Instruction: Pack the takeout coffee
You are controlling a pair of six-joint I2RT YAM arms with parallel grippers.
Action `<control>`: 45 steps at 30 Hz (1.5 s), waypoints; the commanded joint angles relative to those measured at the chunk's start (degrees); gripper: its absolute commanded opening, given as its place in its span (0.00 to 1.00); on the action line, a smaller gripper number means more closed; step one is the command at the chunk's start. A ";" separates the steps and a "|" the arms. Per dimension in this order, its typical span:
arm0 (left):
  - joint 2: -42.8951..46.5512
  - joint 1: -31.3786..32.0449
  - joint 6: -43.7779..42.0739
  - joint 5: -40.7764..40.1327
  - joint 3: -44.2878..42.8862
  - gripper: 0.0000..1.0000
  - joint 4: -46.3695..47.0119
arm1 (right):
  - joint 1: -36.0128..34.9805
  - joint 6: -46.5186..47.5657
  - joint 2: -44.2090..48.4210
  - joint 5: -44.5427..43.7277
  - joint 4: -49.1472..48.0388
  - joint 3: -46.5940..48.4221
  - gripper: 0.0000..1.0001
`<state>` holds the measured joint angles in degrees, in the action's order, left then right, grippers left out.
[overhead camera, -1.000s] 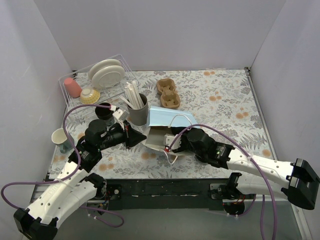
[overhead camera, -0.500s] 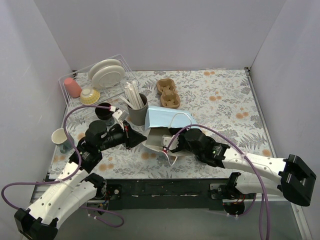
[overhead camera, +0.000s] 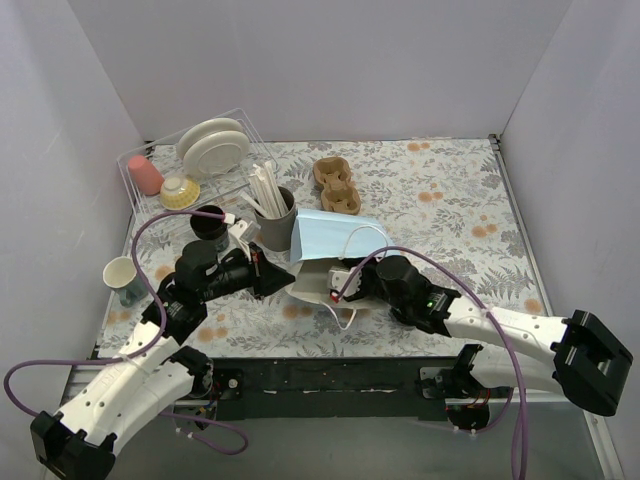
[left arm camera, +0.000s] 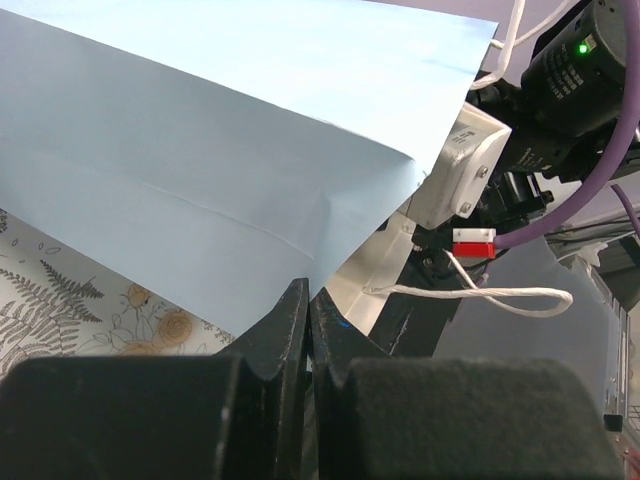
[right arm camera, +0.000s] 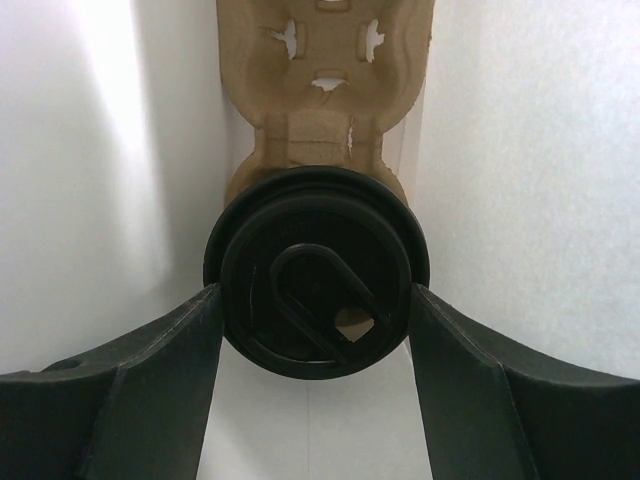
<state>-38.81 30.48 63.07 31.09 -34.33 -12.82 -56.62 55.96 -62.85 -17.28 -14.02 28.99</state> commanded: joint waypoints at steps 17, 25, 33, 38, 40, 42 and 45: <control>-0.83 -0.16 2.15 1.16 -1.27 0.00 0.34 | 3.36 2.92 -6.93 0.58 -7.33 1.33 0.53; -1.80 -0.16 1.80 1.34 -1.53 0.00 0.43 | 3.71 2.75 -7.64 -0.56 -9.18 0.98 0.67; -2.33 -0.07 1.80 1.69 -1.62 0.00 0.87 | 4.06 2.92 -8.43 -0.48 -7.95 1.94 0.64; -2.59 -0.07 2.32 1.69 -1.45 0.00 1.48 | 4.24 2.05 -9.66 -0.12 -7.16 2.91 0.54; -2.59 -0.07 2.76 1.78 -1.27 0.00 2.00 | 4.24 0.91 -10.01 -0.39 -7.16 3.44 0.55; -2.59 -0.07 3.29 1.95 -1.18 0.00 2.18 | 4.24 0.28 -10.19 -1.00 -8.39 3.09 0.57; -2.76 -0.16 3.73 1.96 -1.18 0.00 2.27 | 4.15 -1.46 -10.71 -2.14 -8.57 3.70 0.64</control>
<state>-41.82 30.44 65.52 30.70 -34.35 -11.49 -53.04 58.06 -72.20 -16.60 -22.74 30.65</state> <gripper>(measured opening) 0.010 0.752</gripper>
